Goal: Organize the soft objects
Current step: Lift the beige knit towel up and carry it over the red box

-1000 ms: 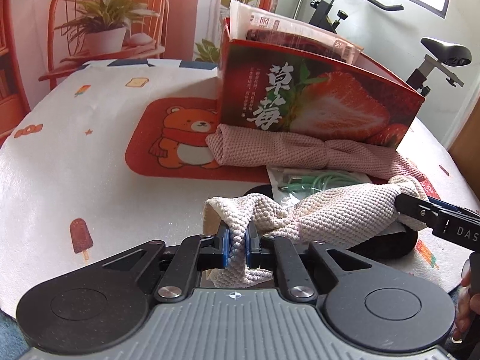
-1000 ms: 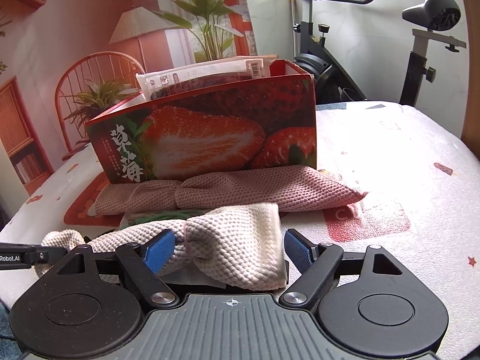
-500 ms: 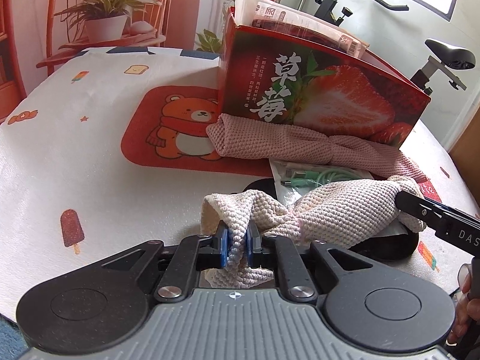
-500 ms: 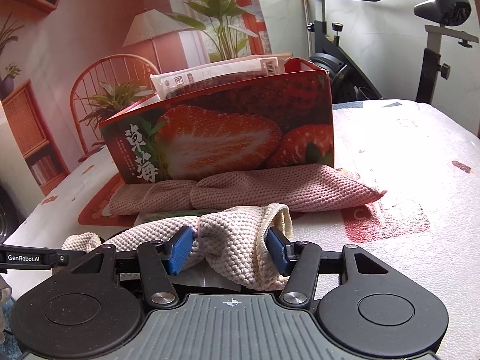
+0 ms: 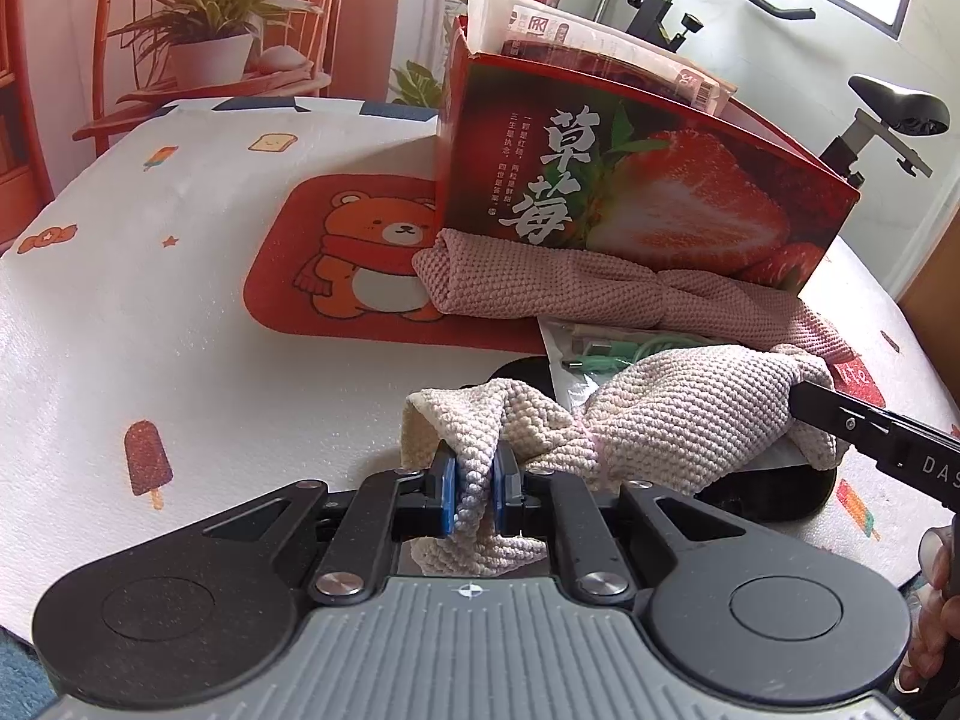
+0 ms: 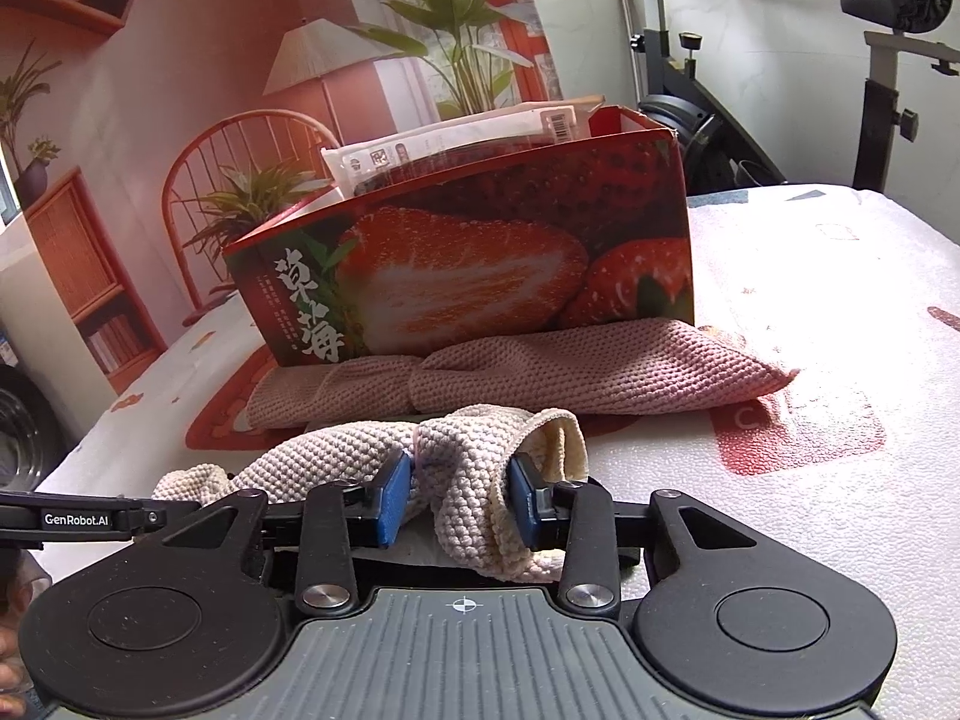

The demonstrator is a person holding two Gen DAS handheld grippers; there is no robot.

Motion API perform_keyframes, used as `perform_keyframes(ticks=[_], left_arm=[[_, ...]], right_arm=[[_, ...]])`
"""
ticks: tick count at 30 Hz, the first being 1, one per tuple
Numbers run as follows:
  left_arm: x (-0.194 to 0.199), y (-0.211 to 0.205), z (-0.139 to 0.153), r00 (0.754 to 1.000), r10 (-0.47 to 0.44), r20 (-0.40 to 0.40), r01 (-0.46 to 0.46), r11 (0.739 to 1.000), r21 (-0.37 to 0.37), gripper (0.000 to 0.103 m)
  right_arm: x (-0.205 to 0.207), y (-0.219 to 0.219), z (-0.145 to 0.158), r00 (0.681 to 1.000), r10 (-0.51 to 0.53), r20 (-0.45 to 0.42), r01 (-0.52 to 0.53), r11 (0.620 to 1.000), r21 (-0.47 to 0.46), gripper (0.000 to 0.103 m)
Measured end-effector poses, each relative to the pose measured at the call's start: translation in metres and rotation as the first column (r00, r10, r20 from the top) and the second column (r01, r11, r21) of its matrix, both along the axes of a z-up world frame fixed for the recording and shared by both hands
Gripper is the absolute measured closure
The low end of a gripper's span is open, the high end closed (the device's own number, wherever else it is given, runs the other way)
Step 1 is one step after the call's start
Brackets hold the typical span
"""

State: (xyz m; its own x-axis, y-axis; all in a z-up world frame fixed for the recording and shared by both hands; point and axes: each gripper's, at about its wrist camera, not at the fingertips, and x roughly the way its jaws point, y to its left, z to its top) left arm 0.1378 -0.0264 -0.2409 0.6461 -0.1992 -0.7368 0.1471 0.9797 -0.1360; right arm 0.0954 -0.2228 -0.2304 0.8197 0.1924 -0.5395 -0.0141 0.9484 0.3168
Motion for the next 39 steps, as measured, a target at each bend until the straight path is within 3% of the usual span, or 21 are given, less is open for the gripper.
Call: perform_keyframes(ticks=[3, 6, 23, 31, 39], left_arm=[[-0.002, 0.0, 0.001, 1.0, 0.005, 0.005, -0.005, 1.0, -0.004, 0.091], [-0.004, 0.001, 0.003, 1.0, 0.013, 0.012, -0.013, 1.0, -0.004, 0.092], [-0.013, 0.004, 0.013, 0.998, 0.017, 0.068, -0.016, 1.0, -0.013, 0.093], [-0.024, 0.005, 0.043, 0.978, 0.01, 0.208, -0.001, 0.999, -0.041, 0.093], [-0.008, -0.013, 0.095, 0.93, -0.027, 0.365, 0.042, 0.999, -0.032, 0.093]], right_arm=[[-0.002, 0.001, 0.001, 1.0, 0.0, 0.006, 0.0, 1.0, 0.002, 0.074], [-0.003, 0.001, 0.004, 1.0, 0.0, 0.014, 0.0, 1.0, 0.005, 0.087], [-0.006, 0.004, 0.009, 0.999, 0.013, 0.05, -0.014, 1.0, 0.023, 0.087], [-0.01, -0.003, 0.025, 0.993, -0.002, 0.121, -0.002, 0.999, 0.037, 0.087], [0.003, -0.021, 0.065, 0.973, -0.046, 0.228, 0.035, 0.998, 0.055, 0.087]])
